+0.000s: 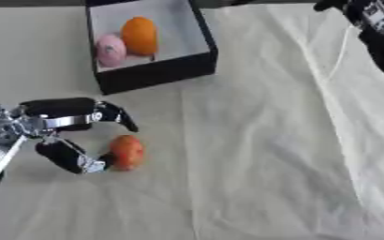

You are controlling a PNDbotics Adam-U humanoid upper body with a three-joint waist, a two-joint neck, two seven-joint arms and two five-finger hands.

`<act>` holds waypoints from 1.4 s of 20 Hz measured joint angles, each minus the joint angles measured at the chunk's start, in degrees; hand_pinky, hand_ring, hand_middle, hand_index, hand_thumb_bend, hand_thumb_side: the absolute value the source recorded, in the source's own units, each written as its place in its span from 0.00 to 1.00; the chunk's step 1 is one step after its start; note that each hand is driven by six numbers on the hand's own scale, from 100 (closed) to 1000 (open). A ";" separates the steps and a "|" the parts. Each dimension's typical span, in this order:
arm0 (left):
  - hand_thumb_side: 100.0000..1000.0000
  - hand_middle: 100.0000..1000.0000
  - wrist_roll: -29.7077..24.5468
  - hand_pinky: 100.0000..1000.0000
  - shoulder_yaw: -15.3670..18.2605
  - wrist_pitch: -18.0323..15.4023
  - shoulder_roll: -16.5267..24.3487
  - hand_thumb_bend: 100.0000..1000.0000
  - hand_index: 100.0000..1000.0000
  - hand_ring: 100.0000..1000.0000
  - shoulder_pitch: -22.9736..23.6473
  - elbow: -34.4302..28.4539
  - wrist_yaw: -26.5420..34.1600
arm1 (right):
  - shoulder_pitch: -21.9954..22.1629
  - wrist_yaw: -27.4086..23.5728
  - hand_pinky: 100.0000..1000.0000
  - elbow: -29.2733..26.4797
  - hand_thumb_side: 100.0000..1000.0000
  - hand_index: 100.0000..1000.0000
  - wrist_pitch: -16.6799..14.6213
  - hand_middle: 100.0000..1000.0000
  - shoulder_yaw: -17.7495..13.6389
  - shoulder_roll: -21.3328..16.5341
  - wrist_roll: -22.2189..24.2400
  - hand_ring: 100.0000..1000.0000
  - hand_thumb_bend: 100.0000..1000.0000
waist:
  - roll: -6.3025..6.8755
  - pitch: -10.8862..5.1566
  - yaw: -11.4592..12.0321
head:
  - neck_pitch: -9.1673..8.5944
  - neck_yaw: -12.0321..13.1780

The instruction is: Pick up objects on the table and place them in the box.

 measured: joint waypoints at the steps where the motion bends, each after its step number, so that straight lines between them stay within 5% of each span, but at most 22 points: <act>1: 0.16 0.77 -0.06 1.00 -0.05 0.06 -0.13 0.12 0.88 0.89 0.00 0.27 -0.27 | 0.00 -0.13 0.95 0.00 0.47 0.72 0.05 0.60 0.00 0.00 -0.05 0.67 0.00 | 0.05 0.00 0.00 | 0.00 0.00; 14: 0.14 0.77 2.32 0.99 -0.69 -2.32 -2.33 0.16 0.87 0.88 -0.25 5.38 -5.88 | -0.02 -0.44 0.95 0.00 0.47 0.72 0.66 0.60 -0.03 0.00 -0.24 0.66 0.00 | 0.30 0.00 -0.15 | 0.01 0.02; 16: 0.03 0.74 2.91 0.97 -0.62 -2.91 -2.54 0.17 0.83 0.87 -0.31 5.56 -6.54 | -0.01 -0.44 0.95 0.00 0.47 0.72 0.72 0.60 -0.03 0.00 -0.21 0.66 0.00 | 0.30 0.00 -0.14 | 0.01 0.02; 22: 0.10 0.68 4.99 0.91 -0.31 -4.99 -3.27 0.00 0.75 0.82 -0.30 6.11 -8.44 | 0.17 -0.44 0.95 0.00 0.47 0.72 0.74 0.60 -0.26 0.02 -0.21 0.67 0.00 | 0.30 0.00 -0.13 | 0.01 0.01; 28: 0.15 0.59 5.33 0.82 -0.02 -5.30 -3.41 0.00 0.64 0.77 0.17 3.95 -6.46 | 0.37 -0.43 0.96 0.00 0.47 0.72 0.95 0.60 -0.32 0.07 0.02 0.67 0.00 | 0.30 0.00 0.03 | 0.01 -0.01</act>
